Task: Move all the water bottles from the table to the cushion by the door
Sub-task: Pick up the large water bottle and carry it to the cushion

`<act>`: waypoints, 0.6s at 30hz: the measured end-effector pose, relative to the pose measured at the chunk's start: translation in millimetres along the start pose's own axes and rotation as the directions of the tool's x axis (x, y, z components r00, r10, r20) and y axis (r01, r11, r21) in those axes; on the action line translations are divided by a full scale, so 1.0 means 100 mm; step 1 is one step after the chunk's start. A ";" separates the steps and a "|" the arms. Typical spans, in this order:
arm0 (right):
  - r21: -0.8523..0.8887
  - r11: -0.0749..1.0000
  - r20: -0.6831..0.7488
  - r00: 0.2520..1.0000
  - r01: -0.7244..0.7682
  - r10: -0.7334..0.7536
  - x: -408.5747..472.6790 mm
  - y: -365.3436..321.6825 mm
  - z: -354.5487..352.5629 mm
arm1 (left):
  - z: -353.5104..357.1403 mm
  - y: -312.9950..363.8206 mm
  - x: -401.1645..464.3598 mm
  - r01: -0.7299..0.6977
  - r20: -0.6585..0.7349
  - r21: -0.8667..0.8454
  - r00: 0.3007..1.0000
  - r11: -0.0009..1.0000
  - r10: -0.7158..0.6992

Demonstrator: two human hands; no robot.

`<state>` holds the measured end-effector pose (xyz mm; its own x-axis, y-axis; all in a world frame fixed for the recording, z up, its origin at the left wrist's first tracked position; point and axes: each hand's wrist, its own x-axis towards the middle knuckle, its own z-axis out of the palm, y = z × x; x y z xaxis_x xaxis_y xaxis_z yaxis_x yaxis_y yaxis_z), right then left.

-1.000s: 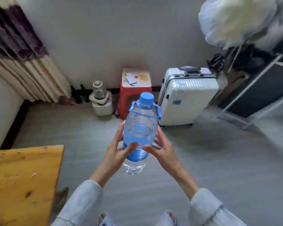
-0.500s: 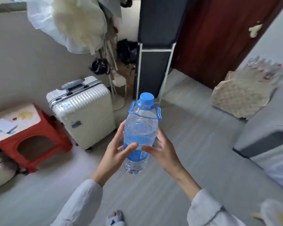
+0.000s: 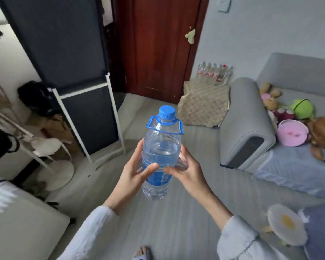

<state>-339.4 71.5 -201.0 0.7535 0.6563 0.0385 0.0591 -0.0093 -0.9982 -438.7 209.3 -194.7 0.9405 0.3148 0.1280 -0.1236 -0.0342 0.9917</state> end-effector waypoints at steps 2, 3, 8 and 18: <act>-0.009 1.000 -0.046 0.999 0.007 -0.007 0.39 -0.02 -0.14 | -0.06 -0.02 0.49 0.002 0.059 -0.007 0.998 1.000 -0.001; -0.013 1.000 -0.069 0.998 0.006 -0.007 0.57 -0.03 -0.21 | -0.07 -0.04 0.71 0.004 0.079 -0.010 0.997 1.000 -0.003; -0.035 0.999 -0.190 0.982 -0.022 0.015 1.43 0.07 -0.63 | -0.05 -0.20 1.81 0.028 0.144 -0.036 0.989 0.999 -0.022; -0.065 0.998 -0.253 0.967 -0.015 -0.002 3.55 0.35 -1.88 | 0.30 -0.63 4.33 0.032 0.192 0.015 0.981 0.999 -0.035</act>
<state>53.6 162.1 -213.8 0.8945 0.4442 0.0512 0.0908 -0.0683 -0.9935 -14.5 319.6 -201.5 0.9875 0.1276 0.0925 -0.0883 -0.0380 0.9954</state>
